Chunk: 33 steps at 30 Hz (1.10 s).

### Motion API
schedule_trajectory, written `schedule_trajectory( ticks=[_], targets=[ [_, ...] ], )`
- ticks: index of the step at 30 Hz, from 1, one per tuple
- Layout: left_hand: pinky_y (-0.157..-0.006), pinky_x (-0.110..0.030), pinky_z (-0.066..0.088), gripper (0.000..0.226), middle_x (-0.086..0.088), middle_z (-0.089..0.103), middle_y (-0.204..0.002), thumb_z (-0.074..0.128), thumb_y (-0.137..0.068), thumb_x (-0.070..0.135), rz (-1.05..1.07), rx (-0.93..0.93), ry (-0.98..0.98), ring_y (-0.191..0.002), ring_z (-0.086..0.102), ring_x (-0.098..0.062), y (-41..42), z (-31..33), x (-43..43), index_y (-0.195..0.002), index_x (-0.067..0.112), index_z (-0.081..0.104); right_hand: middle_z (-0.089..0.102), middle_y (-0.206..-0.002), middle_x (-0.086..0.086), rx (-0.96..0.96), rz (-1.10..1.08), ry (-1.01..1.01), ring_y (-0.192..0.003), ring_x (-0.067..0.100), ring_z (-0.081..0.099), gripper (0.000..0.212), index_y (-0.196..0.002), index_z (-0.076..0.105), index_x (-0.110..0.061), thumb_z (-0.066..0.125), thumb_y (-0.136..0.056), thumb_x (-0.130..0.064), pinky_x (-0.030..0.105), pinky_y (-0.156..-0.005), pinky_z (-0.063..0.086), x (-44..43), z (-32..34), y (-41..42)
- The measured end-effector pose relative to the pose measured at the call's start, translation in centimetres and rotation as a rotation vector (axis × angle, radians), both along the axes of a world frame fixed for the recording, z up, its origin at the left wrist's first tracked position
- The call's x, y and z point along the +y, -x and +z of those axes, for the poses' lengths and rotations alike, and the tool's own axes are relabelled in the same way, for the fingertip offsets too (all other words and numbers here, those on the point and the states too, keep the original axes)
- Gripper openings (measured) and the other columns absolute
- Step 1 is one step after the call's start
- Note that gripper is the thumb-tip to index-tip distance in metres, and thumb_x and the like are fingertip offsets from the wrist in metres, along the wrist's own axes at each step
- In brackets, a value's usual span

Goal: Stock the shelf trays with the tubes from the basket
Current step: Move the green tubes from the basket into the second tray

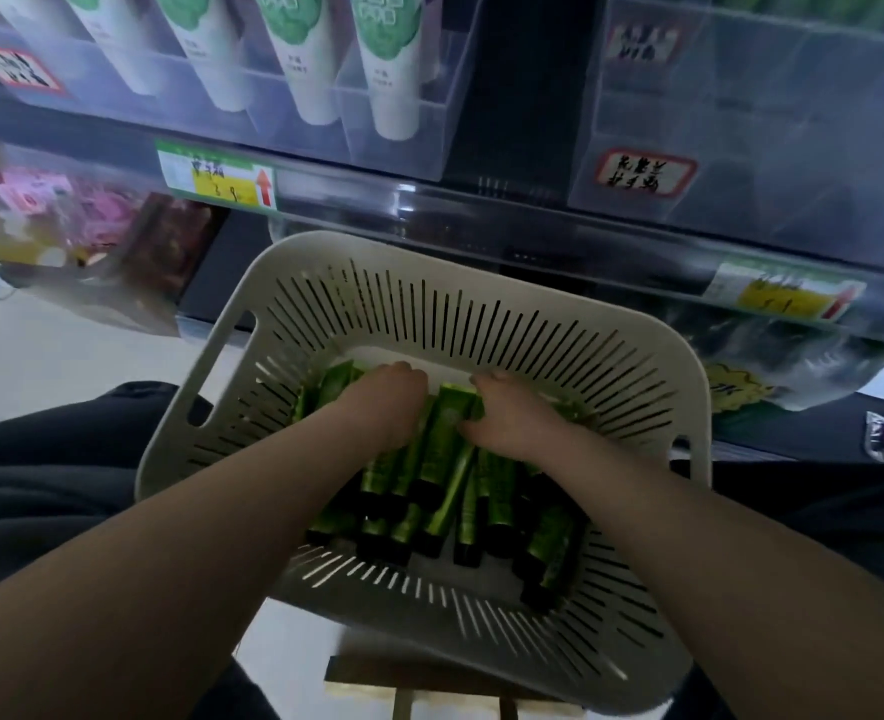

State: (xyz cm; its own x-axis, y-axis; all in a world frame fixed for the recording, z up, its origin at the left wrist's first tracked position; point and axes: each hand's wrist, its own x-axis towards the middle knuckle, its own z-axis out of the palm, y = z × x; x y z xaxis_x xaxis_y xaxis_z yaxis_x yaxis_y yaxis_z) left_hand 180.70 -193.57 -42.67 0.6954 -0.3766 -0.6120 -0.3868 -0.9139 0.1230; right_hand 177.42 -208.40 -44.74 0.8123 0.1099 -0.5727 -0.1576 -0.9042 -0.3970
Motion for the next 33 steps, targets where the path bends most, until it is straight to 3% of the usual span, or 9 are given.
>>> schedule_trajectory(
  ticks=[5, 10, 16, 19, 23, 27, 33],
  targets=[
    [-0.093, -0.034, 0.043, 0.035, -0.014, 0.048, -0.126, 0.05, -0.092, 0.015, -0.017, 0.02, -0.042, -0.115, 0.048, -0.027, -1.7, -1.7, 0.0, -0.126, 0.007, 0.046, 0.045, -0.125, 0.009, 0.004, -0.01, -0.017, -0.106, 0.021, 0.048, 0.042, -0.124, 0.048, -0.011, 0.059, -0.088, -0.03, 0.03, -0.081, 0.047, 0.9, -2.2, -1.2],
    [-0.091, -0.031, 0.042, 0.032, -0.014, 0.049, -0.125, 0.05, -0.092, 0.015, -0.048, 0.073, -0.109, -0.115, 0.049, -0.026, -3.1, -2.9, 0.0, -0.123, 0.007, 0.05, 0.035, -0.138, 0.011, 0.019, 0.025, 0.021, -0.111, 0.023, 0.047, 0.051, -0.131, 0.044, -0.011, 0.06, -0.087, -0.03, 0.025, -0.077, 0.042, 1.6, -3.9, -1.9],
    [-0.098, -0.032, 0.04, 0.038, -0.015, 0.05, -0.132, 0.056, -0.09, 0.018, -0.033, 0.104, -0.202, -0.12, 0.049, -0.027, -4.1, -3.5, -0.9, -0.125, 0.005, 0.051, 0.029, -0.142, 0.014, -0.01, 0.063, 0.064, -0.125, 0.026, 0.038, 0.056, -0.137, 0.038, -0.009, 0.058, -0.089, -0.03, 0.029, -0.093, 0.041, 2.0, -4.4, -2.0],
    [-0.084, -0.029, 0.042, 0.027, -0.012, 0.057, -0.123, 0.053, -0.091, 0.015, -0.033, 0.087, -0.148, -0.113, 0.055, -0.027, -4.5, -3.4, -0.8, -0.117, 0.006, 0.058, 0.034, -0.137, 0.014, -0.023, 0.062, 0.063, -0.121, 0.026, 0.039, 0.057, -0.133, 0.043, -0.008, 0.063, -0.085, -0.032, 0.03, -0.094, 0.042, 1.9, -4.3, -2.1],
    [-0.075, -0.026, 0.038, 0.036, -0.01, 0.057, -0.124, 0.058, -0.09, 0.018, 0.047, 0.112, -0.142, -0.11, 0.055, -0.023, -4.2, -3.1, -0.6, -0.125, 0.01, 0.055, 0.036, -0.134, 0.013, -0.063, 0.056, 0.055, -0.121, 0.027, 0.039, 0.054, -0.131, 0.047, -0.007, 0.065, -0.085, -0.028, 0.031, -0.101, 0.04, 2.0, -4.0, -2.1],
    [-0.089, -0.028, 0.045, 0.039, -0.012, 0.057, -0.124, 0.06, -0.088, 0.016, 0.079, 0.076, -0.088, -0.111, 0.055, -0.024, -4.2, -2.3, -0.2, -0.126, 0.008, 0.055, 0.034, -0.138, 0.015, -0.046, 0.01, 0.017, -0.124, 0.027, 0.037, 0.053, -0.134, 0.045, -0.006, 0.065, -0.086, -0.018, 0.028, -0.104, 0.034, 2.1, -3.5, -2.0],
    [-0.081, -0.031, 0.05, 0.032, -0.008, 0.064, -0.109, 0.063, -0.086, 0.021, 0.12, 0.071, -0.013, -0.097, 0.059, -0.022, -3.6, -0.5, 0.7, -0.115, 0.01, 0.065, 0.045, -0.136, 0.012, 0.048, -0.146, -0.041, -0.115, 0.023, 0.051, 0.048, -0.135, 0.046, -0.005, 0.059, -0.088, -0.003, 0.022, -0.086, 0.043, 1.5, -2.3, -1.9]
  ],
)
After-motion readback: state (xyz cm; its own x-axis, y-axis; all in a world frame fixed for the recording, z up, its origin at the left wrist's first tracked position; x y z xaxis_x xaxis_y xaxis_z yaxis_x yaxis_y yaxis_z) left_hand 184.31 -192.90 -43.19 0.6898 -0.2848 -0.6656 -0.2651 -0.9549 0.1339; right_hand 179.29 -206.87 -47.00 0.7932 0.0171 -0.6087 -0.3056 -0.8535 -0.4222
